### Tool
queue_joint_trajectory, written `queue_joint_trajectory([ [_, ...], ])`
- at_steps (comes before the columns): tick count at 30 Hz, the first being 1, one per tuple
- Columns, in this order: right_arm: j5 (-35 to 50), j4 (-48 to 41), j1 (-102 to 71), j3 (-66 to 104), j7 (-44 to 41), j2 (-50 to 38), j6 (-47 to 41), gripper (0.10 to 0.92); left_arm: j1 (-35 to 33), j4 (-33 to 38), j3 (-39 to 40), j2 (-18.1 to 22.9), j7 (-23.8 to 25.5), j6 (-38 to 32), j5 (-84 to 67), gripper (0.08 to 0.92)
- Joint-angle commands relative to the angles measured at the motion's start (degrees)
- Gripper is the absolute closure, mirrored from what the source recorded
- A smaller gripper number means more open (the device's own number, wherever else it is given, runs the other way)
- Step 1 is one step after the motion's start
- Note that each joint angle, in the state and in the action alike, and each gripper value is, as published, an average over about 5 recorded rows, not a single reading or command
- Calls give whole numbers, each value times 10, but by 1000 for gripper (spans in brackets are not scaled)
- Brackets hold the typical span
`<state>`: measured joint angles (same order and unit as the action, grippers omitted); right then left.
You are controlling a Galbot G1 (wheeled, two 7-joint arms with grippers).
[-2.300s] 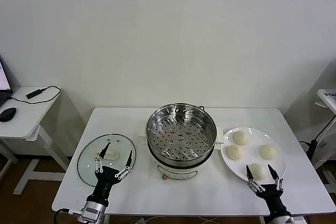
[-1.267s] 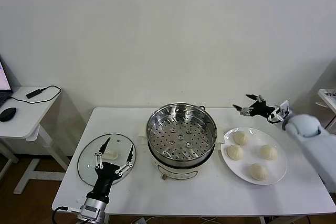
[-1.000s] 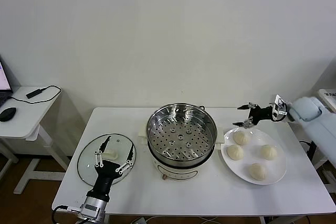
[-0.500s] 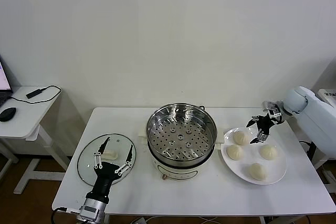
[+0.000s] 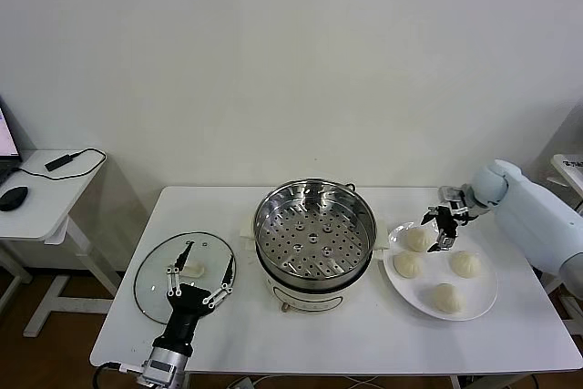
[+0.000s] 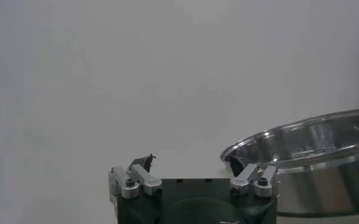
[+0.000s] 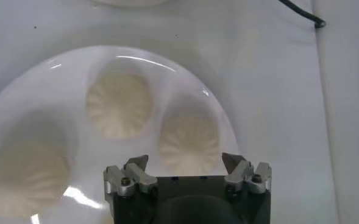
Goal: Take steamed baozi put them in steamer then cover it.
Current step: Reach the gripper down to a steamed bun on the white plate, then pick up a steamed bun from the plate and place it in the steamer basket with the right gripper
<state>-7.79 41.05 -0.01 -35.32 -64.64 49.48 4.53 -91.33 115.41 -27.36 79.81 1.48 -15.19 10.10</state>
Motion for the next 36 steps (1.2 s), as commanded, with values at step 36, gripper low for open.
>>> queue_joint_trajectory([
  [36,27,259,220,-144,-86,-98,181,383,4,12,3,-2,-1,0,-1,177],
])
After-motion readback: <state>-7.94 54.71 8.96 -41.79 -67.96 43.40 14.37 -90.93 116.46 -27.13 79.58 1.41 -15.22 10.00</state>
